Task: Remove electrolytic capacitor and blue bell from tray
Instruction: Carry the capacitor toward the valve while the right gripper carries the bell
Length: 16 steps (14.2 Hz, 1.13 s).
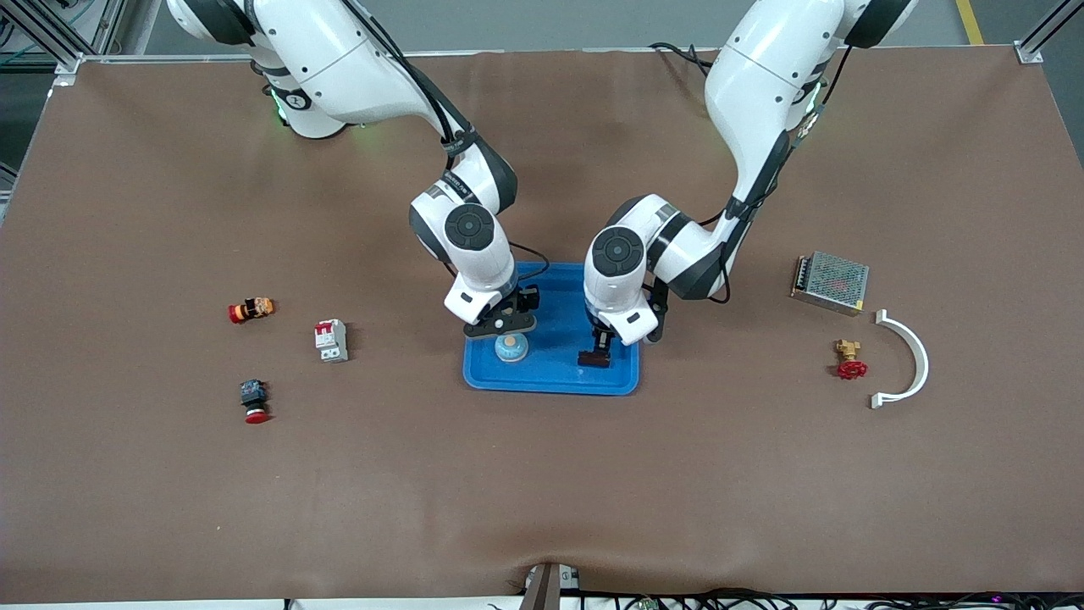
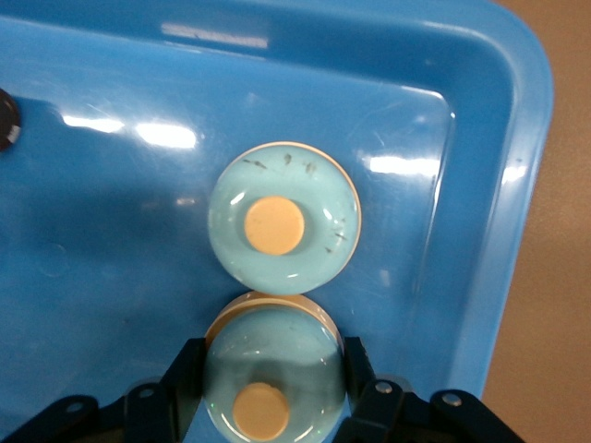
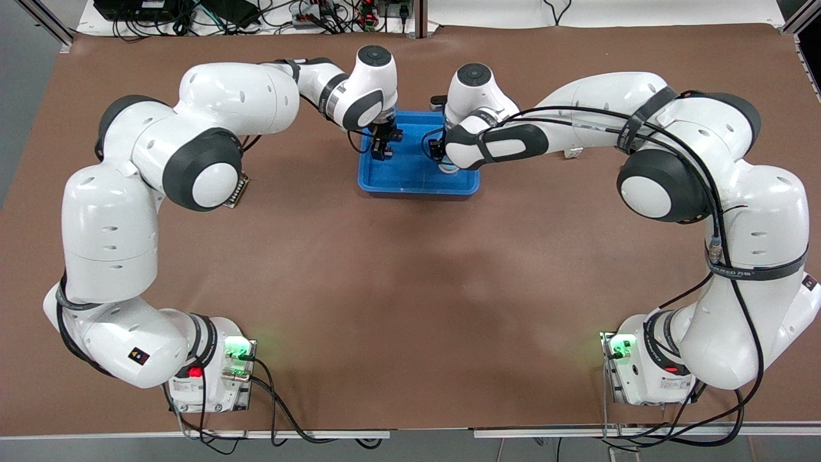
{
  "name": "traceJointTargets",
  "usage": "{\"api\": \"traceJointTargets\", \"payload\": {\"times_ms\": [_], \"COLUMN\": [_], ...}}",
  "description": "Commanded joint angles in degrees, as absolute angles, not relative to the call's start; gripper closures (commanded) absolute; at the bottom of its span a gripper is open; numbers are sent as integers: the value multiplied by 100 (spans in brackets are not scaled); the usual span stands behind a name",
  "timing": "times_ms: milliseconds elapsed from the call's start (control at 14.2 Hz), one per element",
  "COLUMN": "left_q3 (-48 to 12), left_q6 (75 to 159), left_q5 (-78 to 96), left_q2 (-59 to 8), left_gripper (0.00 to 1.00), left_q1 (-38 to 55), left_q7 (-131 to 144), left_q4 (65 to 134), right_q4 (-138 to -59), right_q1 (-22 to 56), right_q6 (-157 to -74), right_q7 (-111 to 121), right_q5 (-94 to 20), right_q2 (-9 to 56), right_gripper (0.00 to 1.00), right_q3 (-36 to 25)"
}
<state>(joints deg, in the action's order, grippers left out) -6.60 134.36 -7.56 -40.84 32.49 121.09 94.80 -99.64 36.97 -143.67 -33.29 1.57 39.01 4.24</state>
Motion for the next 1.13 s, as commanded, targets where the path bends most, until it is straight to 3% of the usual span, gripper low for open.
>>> {"api": "traceJointTargets", "payload": {"times_ms": [0,70,141,493,774,1056], "left_q3": [-642,-642,-642,-642,-642,-650], "left_q6": [13500,13500,13500,13500,13491,12957], "left_q5": [-852,-835,-878,-861,-870,-862], "left_q2": [-4157,-4157,-4140,-4157,-4070,-3737], "left_gripper": [63,86,100,100,100,100], "left_q1": [3305,3313,3305,3305,3243,3068], "left_q7": [12199,12208,12130,12129,11850,11209], "left_q4": [9378,9369,9378,9369,9360,9247], "right_q4": [-10002,-9985,-9976,-9958,-9958,-9967], "right_q1": [3709,3700,3691,3289,2419,1803], "right_q6": [-13916,-13626,-13406,-12578,-11841,-11435], "right_q7": [-3392,-3375,-3349,-2736,-935,59], "right_q5": [220,194,185,-33,-729,-694], "right_q2": [3491,3333,3166,2489,1987,1854], "right_gripper": [46,46,46,46,46,46], "right_q3": [439,448,457,466,431,404]}}
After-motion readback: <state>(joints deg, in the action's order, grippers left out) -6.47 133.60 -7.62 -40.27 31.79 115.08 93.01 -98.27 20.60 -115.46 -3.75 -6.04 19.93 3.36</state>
